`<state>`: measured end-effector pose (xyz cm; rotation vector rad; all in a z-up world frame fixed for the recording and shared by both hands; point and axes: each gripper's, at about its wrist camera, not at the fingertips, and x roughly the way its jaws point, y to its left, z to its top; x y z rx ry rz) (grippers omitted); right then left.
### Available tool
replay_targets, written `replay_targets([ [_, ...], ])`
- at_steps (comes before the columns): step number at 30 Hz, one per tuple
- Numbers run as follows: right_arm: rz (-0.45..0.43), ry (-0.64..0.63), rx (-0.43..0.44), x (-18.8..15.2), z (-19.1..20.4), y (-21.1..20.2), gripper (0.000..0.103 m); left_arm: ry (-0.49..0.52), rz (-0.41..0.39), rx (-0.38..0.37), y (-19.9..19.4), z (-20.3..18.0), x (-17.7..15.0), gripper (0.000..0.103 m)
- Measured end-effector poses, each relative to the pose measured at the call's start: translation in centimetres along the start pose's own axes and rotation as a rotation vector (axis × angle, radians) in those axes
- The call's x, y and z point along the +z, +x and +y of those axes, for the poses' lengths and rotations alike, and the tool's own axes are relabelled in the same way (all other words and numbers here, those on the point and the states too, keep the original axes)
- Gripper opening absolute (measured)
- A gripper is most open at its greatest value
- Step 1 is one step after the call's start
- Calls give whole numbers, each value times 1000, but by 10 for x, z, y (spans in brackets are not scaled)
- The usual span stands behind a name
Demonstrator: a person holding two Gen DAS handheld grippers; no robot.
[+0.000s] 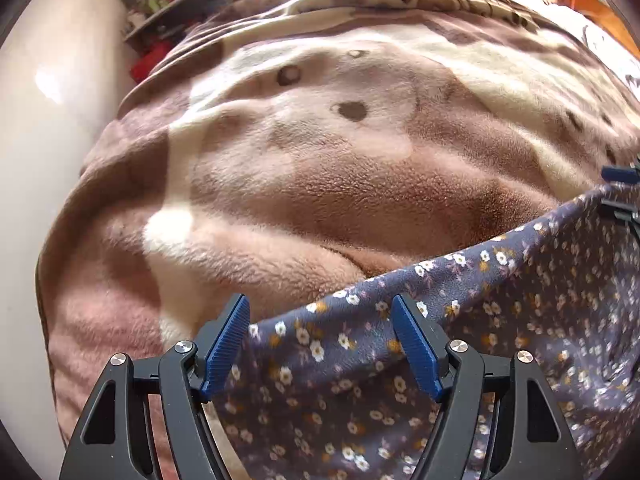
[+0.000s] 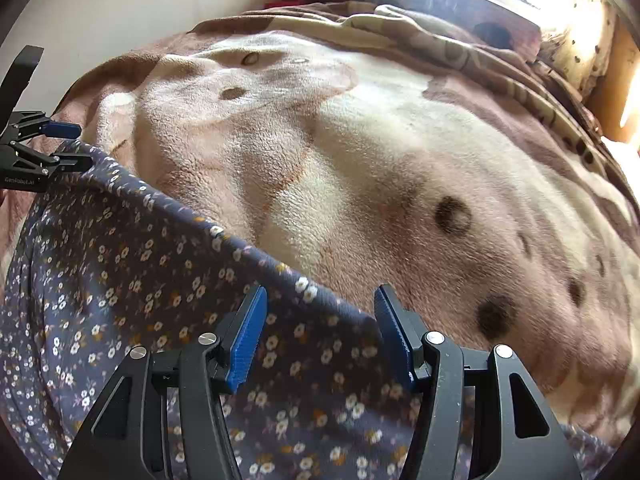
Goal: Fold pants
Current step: 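Close the left gripper on the waistband while the right gripper closes on it too, then lift the waistband with both grippers, holding it taut between them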
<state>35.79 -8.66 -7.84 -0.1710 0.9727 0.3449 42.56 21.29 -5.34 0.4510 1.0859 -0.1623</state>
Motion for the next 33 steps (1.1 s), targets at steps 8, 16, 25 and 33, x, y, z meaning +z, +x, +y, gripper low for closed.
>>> replay_targets([
  [8,72,-62,122,19,3,30,57,35,60,-40,22,4,2,70],
  [16,66,4,202,24,-2,36,54,61,77,-106,30,1,5,44],
  [25,46,6,217,23,2,30,7,56,44,-110,20,-5,1,4],
  [33,-12,-14,199,21,8,8,3,-63,-128,-61,-23,23,9,0],
])
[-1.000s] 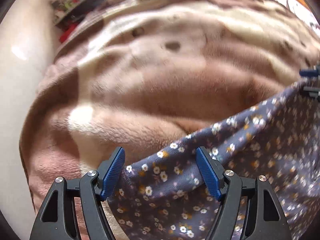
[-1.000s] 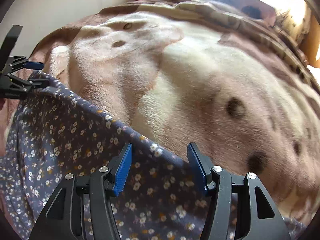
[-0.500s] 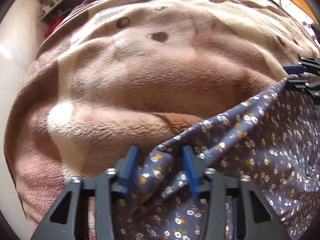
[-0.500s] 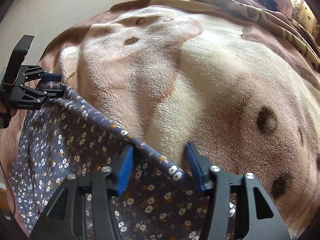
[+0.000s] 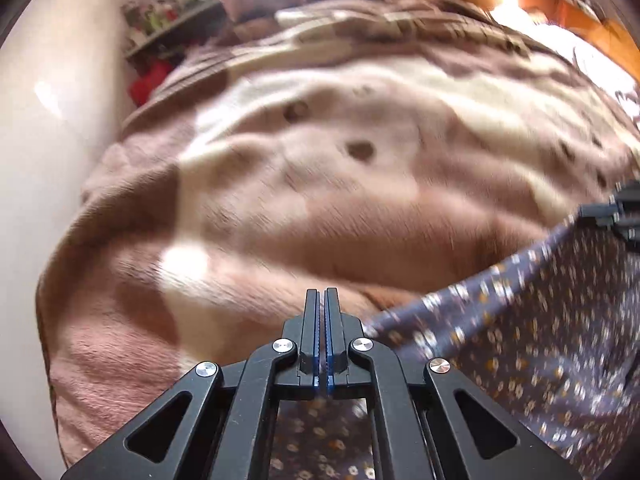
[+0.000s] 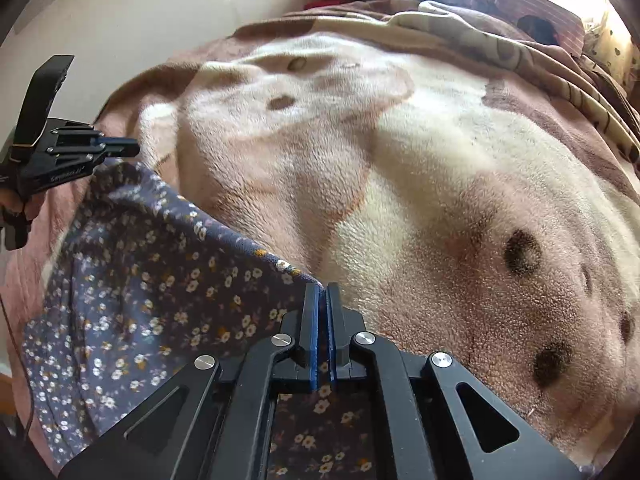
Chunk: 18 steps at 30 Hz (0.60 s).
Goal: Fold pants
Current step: 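Lift the waistband with both grippers, holding it taut between them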
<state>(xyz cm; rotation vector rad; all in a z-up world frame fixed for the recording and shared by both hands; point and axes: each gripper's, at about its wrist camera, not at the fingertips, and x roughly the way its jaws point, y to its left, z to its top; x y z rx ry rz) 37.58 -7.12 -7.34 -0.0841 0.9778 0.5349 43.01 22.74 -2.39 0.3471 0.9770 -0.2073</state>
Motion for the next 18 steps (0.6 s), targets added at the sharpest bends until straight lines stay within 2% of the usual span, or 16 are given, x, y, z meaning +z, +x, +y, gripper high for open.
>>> replay_targets([
  [3,-9,4,-25,1,-1,-2,3,-35,26,-86,3,6,0,3],
  [6,8,6,-97,2,-1,4,3,12,75,-103,15,3,-6,18],
  [8,8,12,-103,5,-2,9,3,5,92,-110,21,4,-12,32],
  [11,4,39,-95,9,-6,12,3,13,60,-149,12,5,-23,40],
  [14,10,45,-95,8,-8,16,3,69,68,-123,13,3,-28,44],
  [16,23,44,-97,7,-9,20,3,119,101,-61,23,2,-28,47],
  [18,27,53,-90,5,-11,23,3,113,125,-63,32,5,-26,47],
])
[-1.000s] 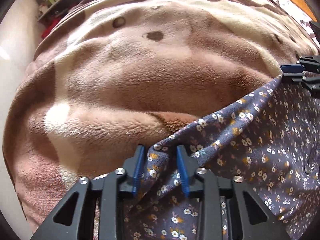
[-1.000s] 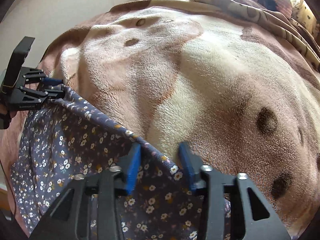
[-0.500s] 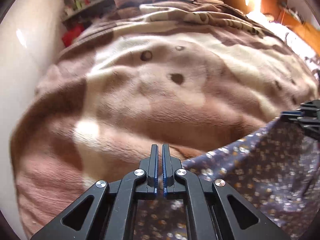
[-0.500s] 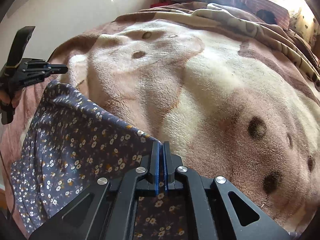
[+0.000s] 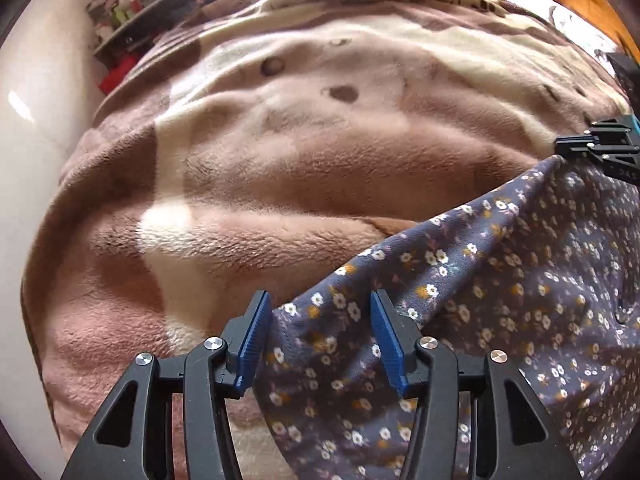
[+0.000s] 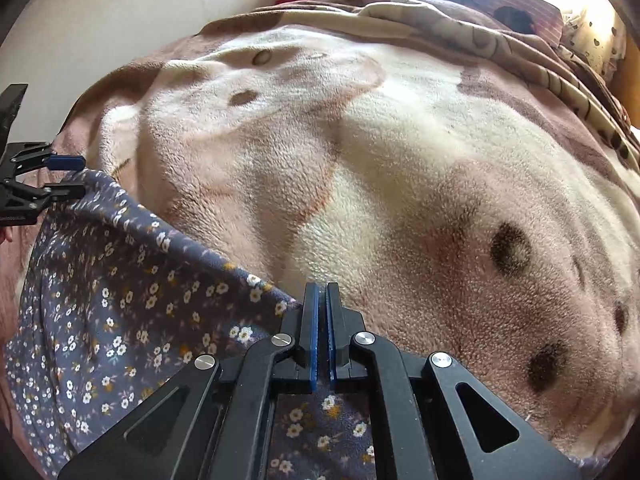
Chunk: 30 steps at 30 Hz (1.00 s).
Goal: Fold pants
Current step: 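Lift the waistband with both grippers, holding it taut between them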
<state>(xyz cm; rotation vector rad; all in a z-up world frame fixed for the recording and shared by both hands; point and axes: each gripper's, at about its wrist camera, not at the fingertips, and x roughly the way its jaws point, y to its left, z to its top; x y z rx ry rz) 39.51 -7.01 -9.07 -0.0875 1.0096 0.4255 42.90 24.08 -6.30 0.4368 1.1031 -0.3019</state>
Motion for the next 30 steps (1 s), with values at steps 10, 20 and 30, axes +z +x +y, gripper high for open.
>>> replay_targets([
  [10,-3,-8,3,-1,0,5,3,13,80,4,25,1,6,41],
  [20,0,11,22,-3,-1,2,3,86,40,11,12,-18,3,1],
  [30,-53,14,-11,-9,1,-32,0,33,-74,65,-33,-18,-1,1],
])
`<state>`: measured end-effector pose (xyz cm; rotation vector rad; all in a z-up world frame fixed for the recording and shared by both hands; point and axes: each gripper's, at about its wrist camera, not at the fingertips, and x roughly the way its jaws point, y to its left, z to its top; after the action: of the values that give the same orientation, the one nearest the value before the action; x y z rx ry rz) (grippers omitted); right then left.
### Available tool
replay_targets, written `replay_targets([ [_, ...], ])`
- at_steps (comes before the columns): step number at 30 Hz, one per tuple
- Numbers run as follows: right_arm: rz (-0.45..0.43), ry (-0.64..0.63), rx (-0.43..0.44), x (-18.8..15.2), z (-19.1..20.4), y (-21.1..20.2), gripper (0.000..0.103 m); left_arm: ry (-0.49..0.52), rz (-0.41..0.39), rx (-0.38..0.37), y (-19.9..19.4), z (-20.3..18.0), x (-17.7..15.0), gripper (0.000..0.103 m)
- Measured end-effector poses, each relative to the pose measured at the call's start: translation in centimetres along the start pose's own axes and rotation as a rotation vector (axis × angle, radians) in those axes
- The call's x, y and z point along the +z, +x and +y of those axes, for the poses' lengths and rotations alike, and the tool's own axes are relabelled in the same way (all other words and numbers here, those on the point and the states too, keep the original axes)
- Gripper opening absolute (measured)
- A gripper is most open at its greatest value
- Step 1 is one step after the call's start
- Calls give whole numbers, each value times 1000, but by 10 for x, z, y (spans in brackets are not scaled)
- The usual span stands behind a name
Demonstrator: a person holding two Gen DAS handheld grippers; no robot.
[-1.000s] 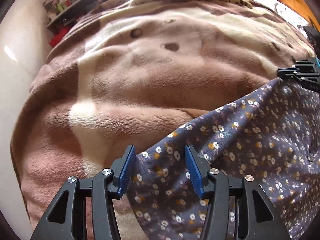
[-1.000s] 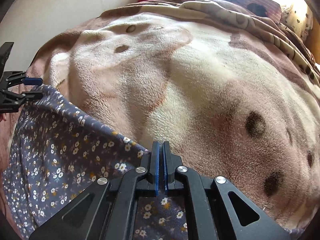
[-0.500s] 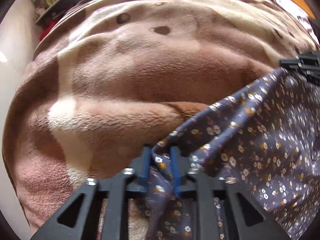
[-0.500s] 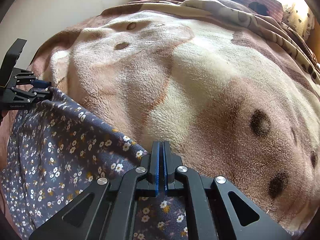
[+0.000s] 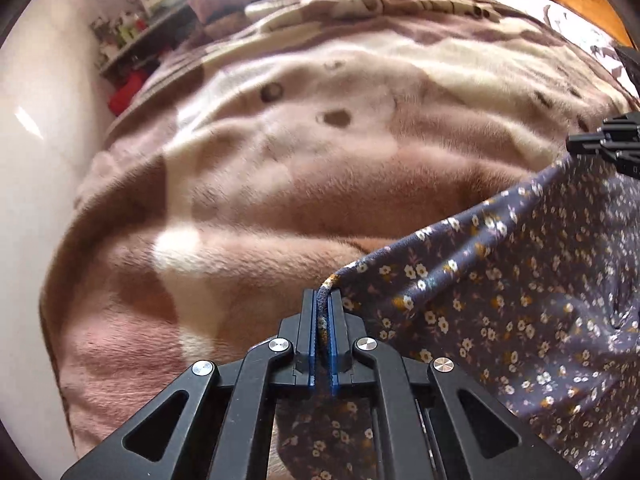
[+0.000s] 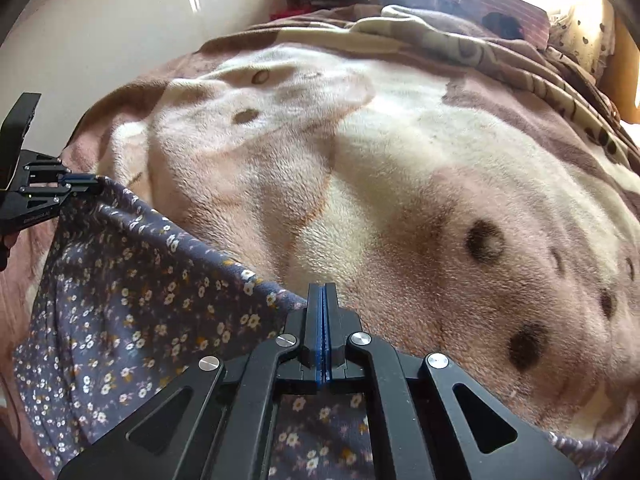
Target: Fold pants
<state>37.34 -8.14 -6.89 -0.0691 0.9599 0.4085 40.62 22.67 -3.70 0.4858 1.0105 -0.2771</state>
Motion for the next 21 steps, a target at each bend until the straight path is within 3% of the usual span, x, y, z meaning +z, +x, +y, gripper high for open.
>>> replay_targets([
  [6,-12,1,8,0,2,-16,0,-10,-33,12,-17,1,-2,1],
  [9,0,-24,53,-3,6,-20,0,-28,-44,19,-30,2,-11,1],
  [11,-15,-46,25,-3,9,-23,0,-47,-52,38,-31,5,-14,0],
  [13,-17,-57,77,-2,9,-25,2,-64,-51,37,-31,11,-16,0],
  [15,-14,-70,115,-2,11,-27,12,-75,-45,38,-29,17,-19,0],
  [16,1,-87,138,-2,14,-26,26,-82,-40,34,-27,19,-20,0],
  [17,17,-104,150,-2,16,-24,48,-86,-35,33,-25,20,-22,0],
  [18,33,-129,142,-3,20,-20,57,-90,-33,26,-22,20,-23,0],
  [21,47,-192,73,-2,25,-7,62,-128,-36,-38,-15,23,-20,0],
])
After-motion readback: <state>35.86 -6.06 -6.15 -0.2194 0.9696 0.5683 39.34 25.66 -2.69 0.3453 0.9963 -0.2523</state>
